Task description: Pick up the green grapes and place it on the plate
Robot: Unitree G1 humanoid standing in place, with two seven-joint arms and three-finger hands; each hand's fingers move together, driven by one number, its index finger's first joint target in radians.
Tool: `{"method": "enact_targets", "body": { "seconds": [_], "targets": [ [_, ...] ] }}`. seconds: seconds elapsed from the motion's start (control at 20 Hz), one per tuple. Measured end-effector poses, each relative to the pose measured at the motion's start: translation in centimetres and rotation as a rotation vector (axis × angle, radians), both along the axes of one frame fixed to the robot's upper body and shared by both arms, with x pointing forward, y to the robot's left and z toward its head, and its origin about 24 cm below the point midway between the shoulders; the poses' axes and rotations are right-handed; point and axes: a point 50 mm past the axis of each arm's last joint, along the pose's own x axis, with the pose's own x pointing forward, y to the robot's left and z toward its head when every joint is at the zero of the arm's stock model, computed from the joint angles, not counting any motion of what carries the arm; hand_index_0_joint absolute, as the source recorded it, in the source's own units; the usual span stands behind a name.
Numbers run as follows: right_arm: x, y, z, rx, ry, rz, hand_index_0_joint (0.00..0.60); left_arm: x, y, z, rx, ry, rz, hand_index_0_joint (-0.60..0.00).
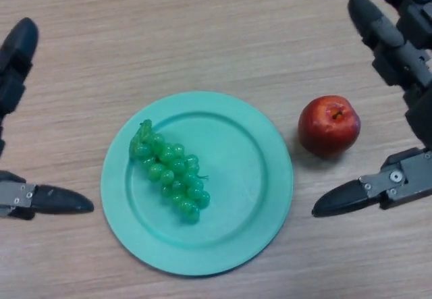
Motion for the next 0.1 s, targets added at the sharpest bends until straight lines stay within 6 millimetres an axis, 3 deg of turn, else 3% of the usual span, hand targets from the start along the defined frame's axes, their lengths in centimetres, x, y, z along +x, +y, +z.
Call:
{"method": "enact_targets", "body": {
  "seconds": [0.1],
  "targets": [
    [0.13,-0.09,-0.07,0.001,0.005,-0.005,0.0,0.16,0.2,-0.12,0.008,0.007,0.017,0.0]
  ]
}}
